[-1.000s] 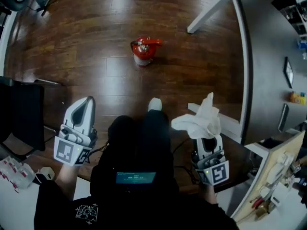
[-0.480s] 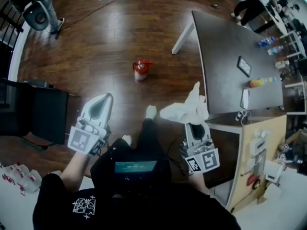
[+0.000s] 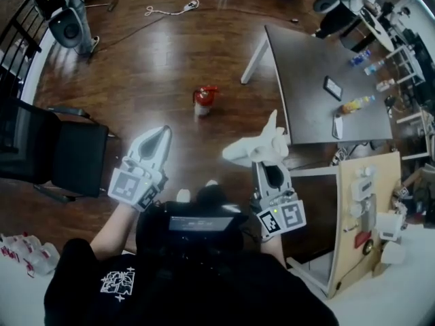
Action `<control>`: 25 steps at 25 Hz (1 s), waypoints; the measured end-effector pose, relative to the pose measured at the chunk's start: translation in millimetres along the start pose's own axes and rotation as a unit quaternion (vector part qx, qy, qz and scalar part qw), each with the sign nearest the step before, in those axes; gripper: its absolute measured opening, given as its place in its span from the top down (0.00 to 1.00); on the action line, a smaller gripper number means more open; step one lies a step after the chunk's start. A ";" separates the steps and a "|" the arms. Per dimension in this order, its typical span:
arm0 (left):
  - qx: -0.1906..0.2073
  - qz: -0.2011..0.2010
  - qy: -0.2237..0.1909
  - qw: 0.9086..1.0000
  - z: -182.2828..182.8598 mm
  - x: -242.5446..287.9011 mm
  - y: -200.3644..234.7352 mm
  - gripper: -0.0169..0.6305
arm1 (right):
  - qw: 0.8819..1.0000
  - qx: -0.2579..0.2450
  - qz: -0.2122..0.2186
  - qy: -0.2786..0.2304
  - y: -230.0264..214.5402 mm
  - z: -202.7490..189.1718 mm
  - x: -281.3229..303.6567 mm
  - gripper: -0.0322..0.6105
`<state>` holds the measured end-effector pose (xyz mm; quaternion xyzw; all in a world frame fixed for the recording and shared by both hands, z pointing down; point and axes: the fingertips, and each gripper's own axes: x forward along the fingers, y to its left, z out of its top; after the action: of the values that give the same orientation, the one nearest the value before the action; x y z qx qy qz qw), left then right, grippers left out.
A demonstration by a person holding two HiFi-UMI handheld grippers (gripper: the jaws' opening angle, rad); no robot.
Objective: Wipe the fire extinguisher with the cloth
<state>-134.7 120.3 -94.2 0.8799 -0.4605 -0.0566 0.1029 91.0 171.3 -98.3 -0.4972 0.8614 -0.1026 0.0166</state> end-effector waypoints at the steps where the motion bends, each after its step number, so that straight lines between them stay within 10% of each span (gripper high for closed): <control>1: 0.002 -0.001 -0.001 1.000 2.2 0.7 -4.7 0.97 | 1.000 0.000 0.001 0.001 0.1 0.1 -1.7 0.80; 25: 0.037 0.007 -0.004 0.999 -15.5 86.8 -57.5 0.97 | 0.999 -0.030 -0.011 0.004 -43.1 -18.4 45.0 0.80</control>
<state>-36.4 82.8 -92.9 0.8794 -0.4690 -0.0422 0.0693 102.7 114.7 -68.6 -0.5063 0.8588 -0.0788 -0.0029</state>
